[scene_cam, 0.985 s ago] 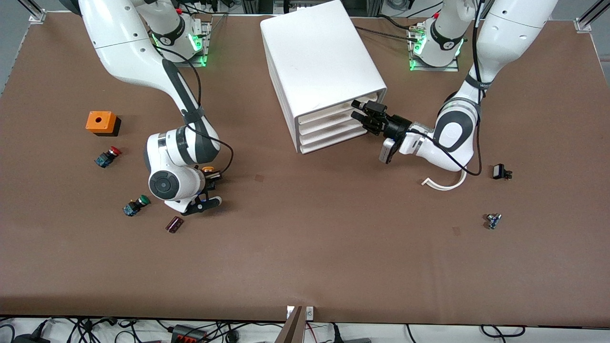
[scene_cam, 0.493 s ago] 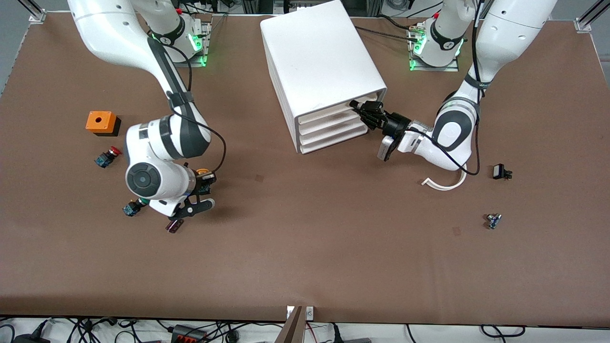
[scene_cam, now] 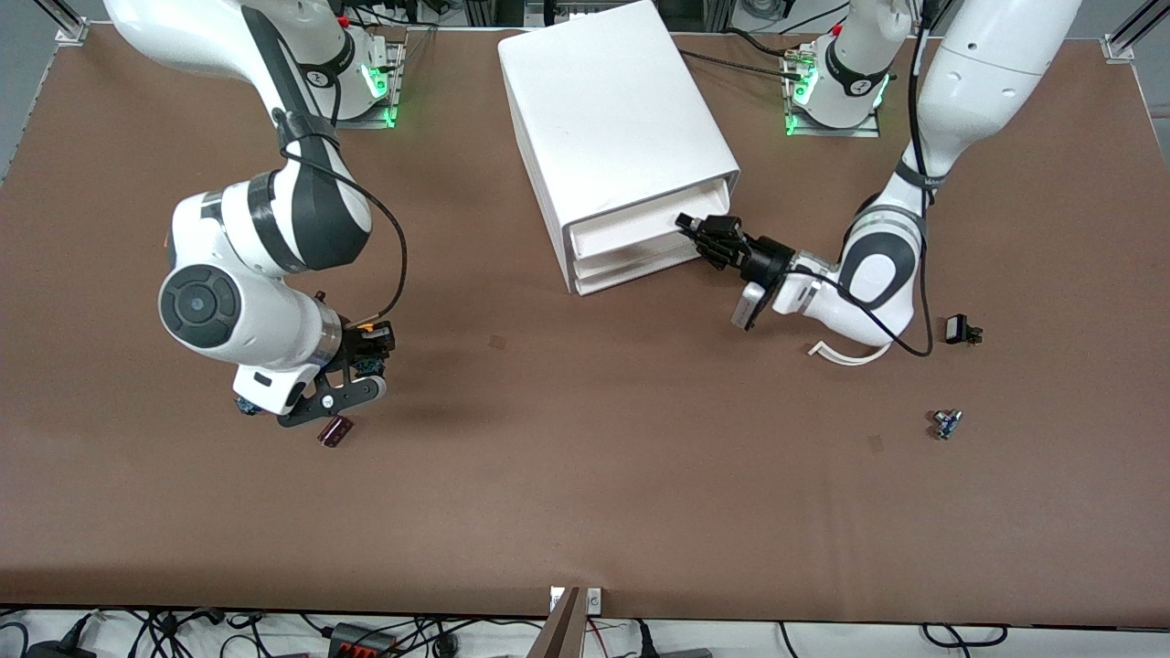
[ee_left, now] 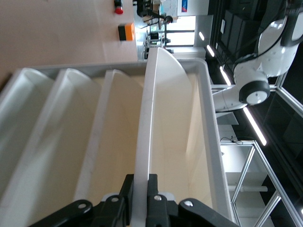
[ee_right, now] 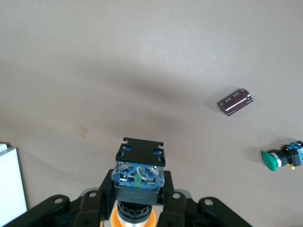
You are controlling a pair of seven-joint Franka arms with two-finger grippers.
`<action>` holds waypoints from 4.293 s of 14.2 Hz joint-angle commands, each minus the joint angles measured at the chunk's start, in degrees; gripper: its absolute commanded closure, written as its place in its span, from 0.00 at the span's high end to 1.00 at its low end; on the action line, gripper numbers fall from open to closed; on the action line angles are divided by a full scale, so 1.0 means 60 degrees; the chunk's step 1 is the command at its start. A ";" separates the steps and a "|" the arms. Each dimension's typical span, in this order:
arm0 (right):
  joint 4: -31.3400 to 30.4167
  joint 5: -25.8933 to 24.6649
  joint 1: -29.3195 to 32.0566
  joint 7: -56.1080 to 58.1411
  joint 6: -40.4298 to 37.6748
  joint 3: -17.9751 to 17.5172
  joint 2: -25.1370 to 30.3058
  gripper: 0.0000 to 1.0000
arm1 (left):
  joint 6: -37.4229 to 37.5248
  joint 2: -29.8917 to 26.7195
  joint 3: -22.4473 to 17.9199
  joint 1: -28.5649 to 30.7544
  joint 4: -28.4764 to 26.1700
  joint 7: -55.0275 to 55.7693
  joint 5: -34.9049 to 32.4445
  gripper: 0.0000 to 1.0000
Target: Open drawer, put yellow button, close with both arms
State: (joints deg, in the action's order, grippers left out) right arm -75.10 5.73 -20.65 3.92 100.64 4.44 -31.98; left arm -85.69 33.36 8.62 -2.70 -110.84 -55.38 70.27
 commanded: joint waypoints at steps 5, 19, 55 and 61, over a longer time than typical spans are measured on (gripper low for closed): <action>0.0666 0.0085 -0.0089 0.0007 -0.0176 -0.0067 0.0159 0.05 | -0.0205 0.1237 -0.0339 0.0010 0.2461 0.1480 -0.0930 0.12; 0.1574 0.0100 -0.1463 -0.0386 0.0000 -0.0081 0.0042 0.00 | -0.0103 -0.0166 -0.0661 0.0069 0.3105 0.6291 -0.2493 1.00; 0.3039 0.0085 -0.5465 -0.5194 0.1641 -0.0287 -0.2112 0.16 | -0.1304 -0.0169 -0.0573 -0.0004 0.5568 1.1896 -1.1448 1.00; 0.3054 0.0071 -0.5450 -0.5223 0.1567 -0.0199 -0.2082 1.00 | -0.1377 -0.0169 -0.0573 -0.0048 0.5568 1.1882 -1.1477 1.00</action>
State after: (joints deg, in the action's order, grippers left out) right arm -59.05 5.86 -53.38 -26.44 111.11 3.08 -43.67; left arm -93.37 32.65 5.00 -2.91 -77.38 15.35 0.93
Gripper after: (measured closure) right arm 0.163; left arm 0.000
